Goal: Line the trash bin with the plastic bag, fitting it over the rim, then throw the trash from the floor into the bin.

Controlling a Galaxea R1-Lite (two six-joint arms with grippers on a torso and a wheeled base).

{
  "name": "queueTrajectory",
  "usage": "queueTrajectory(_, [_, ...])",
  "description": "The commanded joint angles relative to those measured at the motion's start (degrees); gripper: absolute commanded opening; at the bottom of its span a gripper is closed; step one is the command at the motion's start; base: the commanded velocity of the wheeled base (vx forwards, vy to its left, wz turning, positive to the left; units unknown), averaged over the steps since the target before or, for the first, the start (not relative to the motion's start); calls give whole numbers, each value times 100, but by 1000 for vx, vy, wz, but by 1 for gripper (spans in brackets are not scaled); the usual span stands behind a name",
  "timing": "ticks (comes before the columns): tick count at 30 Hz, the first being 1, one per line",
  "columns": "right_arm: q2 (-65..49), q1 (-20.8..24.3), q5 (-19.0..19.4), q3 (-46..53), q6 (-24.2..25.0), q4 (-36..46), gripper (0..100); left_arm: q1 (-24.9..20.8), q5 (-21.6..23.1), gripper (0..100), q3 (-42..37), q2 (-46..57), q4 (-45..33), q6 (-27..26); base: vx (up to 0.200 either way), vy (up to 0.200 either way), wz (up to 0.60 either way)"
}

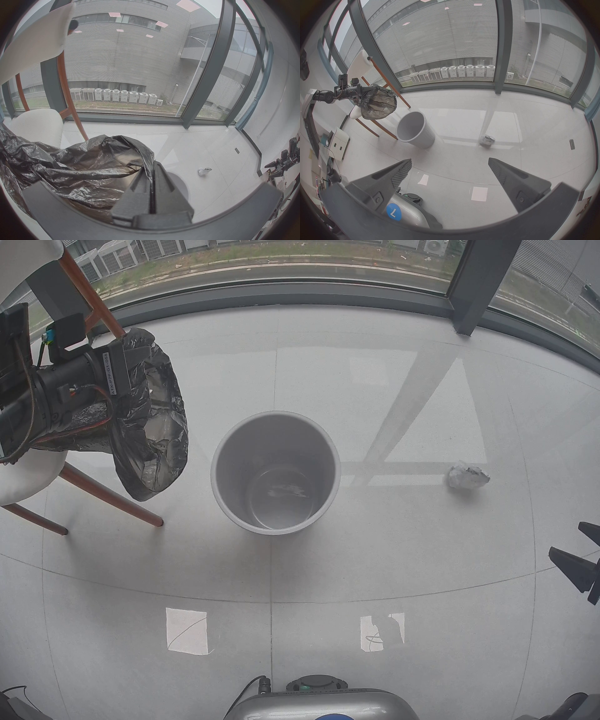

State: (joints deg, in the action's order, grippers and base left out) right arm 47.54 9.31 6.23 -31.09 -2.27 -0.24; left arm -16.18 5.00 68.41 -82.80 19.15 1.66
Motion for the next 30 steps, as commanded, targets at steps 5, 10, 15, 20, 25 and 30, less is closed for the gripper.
queueTrajectory(5, [1, 0, 1, -3, -2, -11, 100, -8, 10, 0, 58, 27, 1, 1, 0, -200, 0])
queueTrajectory(10, [9, 0, 1, -3, -2, -11, 100, -8, 28, 0, 225, 18, 18, -8, 0, -200, 0])
queueTrajectory(15, [9, 0, 1, -3, -11, -2, 100, -17, 54, 0, 216, 27, 45, 10, 0, 0, 0])
queueTrajectory(20, [9, 0, 10, 6, -11, -11, 100, -26, 63, 0, 216, 44, 36, 19, 0, 0, 0])
queueTrajectory(25, [9, 0, 10, 6, -11, -11, 100, -114, 63, 0, 207, 53, 45, 19, 0, 0, 0])
queueTrajectory(30, [18, 0, 10, -3, -11, -11, 100, -448, 28, 0, 199, 44, 45, 19, 0, 0, 0])
